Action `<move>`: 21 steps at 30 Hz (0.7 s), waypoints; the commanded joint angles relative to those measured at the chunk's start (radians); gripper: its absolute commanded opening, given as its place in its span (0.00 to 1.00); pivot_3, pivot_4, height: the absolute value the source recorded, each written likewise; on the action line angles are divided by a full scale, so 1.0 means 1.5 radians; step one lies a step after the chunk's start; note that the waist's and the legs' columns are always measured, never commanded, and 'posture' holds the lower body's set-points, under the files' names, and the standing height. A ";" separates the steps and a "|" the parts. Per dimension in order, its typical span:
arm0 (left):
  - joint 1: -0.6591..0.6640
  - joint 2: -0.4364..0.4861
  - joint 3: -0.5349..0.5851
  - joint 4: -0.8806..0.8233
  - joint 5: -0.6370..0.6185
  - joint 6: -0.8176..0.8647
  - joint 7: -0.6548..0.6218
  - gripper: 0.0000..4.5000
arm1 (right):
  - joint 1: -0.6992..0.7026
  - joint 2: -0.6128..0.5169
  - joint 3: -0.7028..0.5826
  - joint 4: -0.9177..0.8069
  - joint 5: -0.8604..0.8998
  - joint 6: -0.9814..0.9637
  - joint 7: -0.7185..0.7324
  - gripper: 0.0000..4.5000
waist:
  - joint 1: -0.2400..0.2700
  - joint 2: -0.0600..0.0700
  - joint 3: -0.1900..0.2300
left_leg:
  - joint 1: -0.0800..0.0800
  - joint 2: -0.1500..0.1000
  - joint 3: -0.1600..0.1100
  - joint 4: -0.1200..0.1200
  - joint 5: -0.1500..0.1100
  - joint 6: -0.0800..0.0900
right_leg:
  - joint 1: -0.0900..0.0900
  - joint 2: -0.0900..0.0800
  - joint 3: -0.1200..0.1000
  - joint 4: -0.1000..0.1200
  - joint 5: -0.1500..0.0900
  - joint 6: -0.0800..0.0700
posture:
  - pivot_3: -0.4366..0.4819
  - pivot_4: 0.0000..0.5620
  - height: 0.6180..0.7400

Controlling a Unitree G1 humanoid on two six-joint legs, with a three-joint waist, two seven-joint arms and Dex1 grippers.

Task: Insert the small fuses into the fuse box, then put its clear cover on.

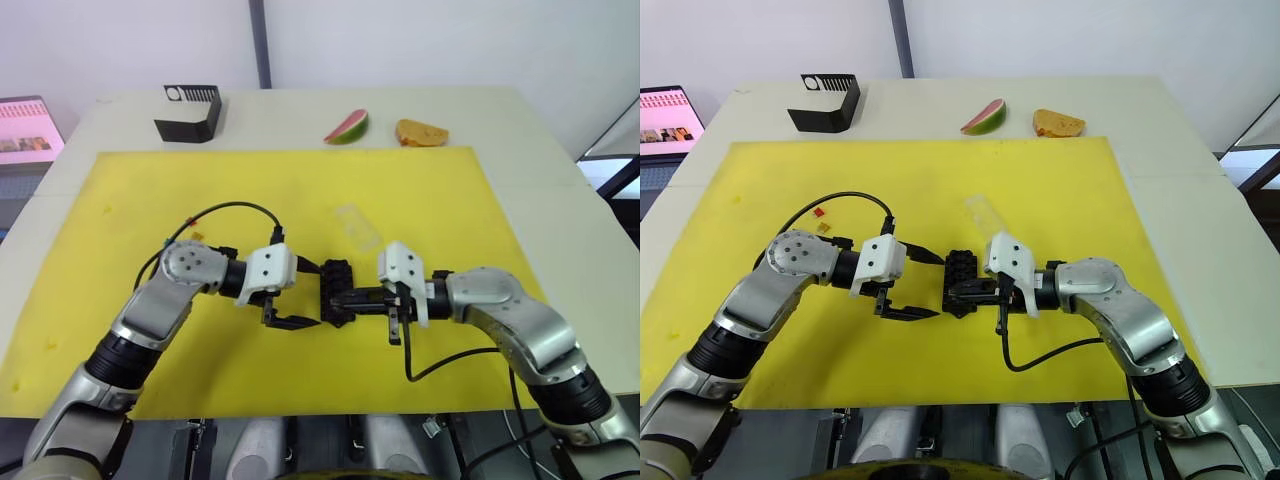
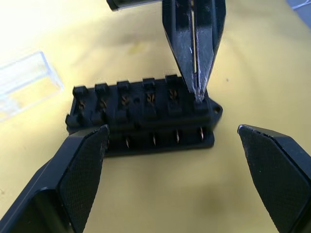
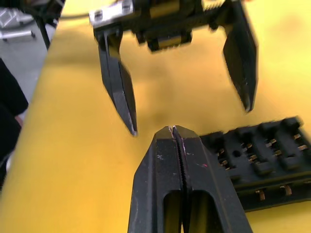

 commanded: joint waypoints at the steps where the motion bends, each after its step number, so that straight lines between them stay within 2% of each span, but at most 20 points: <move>1: -0.002 -0.002 0.000 -0.007 -0.001 -0.013 -0.001 1.00 | -0.014 -0.004 -0.021 -0.016 0.017 0.009 -0.003 0.01 | 0.000 0.000 0.000 | 0.000 0.000 0.000 0.000 0.000 0.000 | 0.000 0.000 0.000 0.000 0.000 0.000 | 0.48 0.27 1.00; 15: -0.004 -0.003 0.007 0.006 0.002 -0.012 0.002 1.00 | 0.021 -0.030 0.049 0.010 -0.075 -0.041 0.004 0.01 | 0.010 0.000 0.000 | 0.000 0.000 0.000 0.001 0.000 0.000 | 0.000 0.000 0.000 0.000 0.000 0.000 | 0.48 0.27 1.00; 21: 0.008 -0.019 0.029 0.002 -0.020 0.009 0.031 1.00 | -0.005 -0.008 -0.009 0.010 -0.032 -0.031 -0.019 0.01 | 0.010 0.000 0.000 | 0.000 0.000 0.000 0.003 -0.001 0.001 | 0.001 0.000 0.000 0.001 0.000 0.000 | 0.48 0.27 1.00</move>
